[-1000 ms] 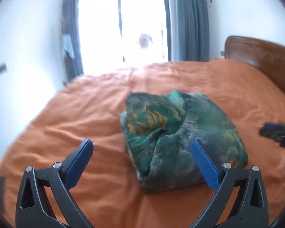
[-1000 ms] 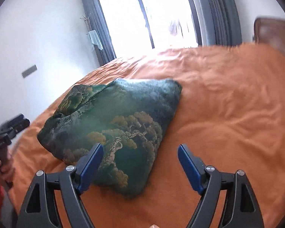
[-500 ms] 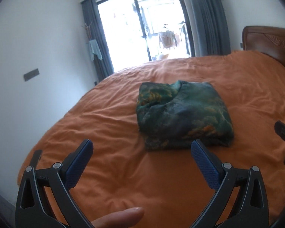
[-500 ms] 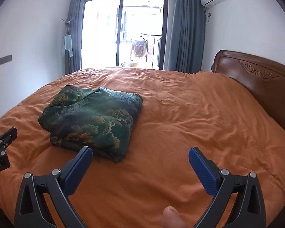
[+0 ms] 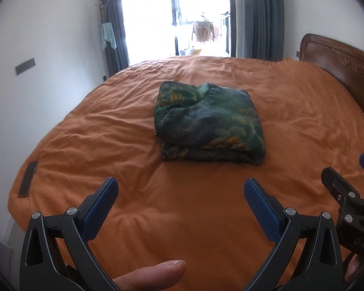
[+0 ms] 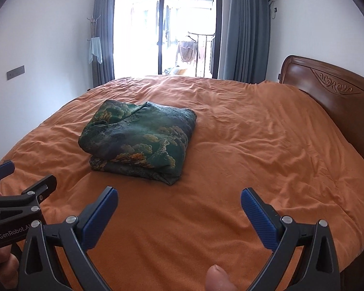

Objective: Fold large clothes

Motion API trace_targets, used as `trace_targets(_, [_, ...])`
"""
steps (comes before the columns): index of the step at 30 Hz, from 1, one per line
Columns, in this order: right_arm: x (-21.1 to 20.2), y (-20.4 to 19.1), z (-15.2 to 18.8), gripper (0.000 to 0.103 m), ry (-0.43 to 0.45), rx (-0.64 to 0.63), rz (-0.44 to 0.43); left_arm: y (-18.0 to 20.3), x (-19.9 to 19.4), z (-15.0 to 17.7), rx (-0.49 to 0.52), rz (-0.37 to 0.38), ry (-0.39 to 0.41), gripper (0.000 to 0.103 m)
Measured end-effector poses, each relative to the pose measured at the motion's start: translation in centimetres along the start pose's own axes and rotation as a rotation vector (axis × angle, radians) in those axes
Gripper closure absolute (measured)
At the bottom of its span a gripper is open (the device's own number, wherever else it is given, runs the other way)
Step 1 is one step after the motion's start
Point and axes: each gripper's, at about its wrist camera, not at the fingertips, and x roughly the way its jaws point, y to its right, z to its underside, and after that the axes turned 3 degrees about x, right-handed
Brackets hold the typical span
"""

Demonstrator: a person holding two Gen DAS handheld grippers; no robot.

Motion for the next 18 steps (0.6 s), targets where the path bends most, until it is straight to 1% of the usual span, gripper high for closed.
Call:
trace_targets(4, [-0.61,-0.53,-0.15,0.000,-0.004,-0.023,0.010,-0.15,0.00,-0.19,-0.026,0.020,-0.010,0.000])
trace_targets(7, [-0.58,-0.48,-0.16,0.000,-0.020,-0.009,-0.003,-0.34,0.07,-0.17,-0.039,0.006,-0.013,0.000])
trace_targets(11, [-0.17,-0.44,0.02,0.000,-0.045,0.001,-0.001,-0.41,0.28,-0.06,-0.033,0.004,-0.018,0.000])
trace_targets(15, [-0.07,-0.69,0.21,0.000,-0.061,-0.001,-0.007,0.06,0.13,0.03,-0.008,-0.022,-0.003,0.000])
trace_targets(18, [-0.33,-0.99,0.24,0.000,-0.061,-0.009,-0.008,0.10,0.02,0.01,-0.009,-0.014,-0.002,0.000])
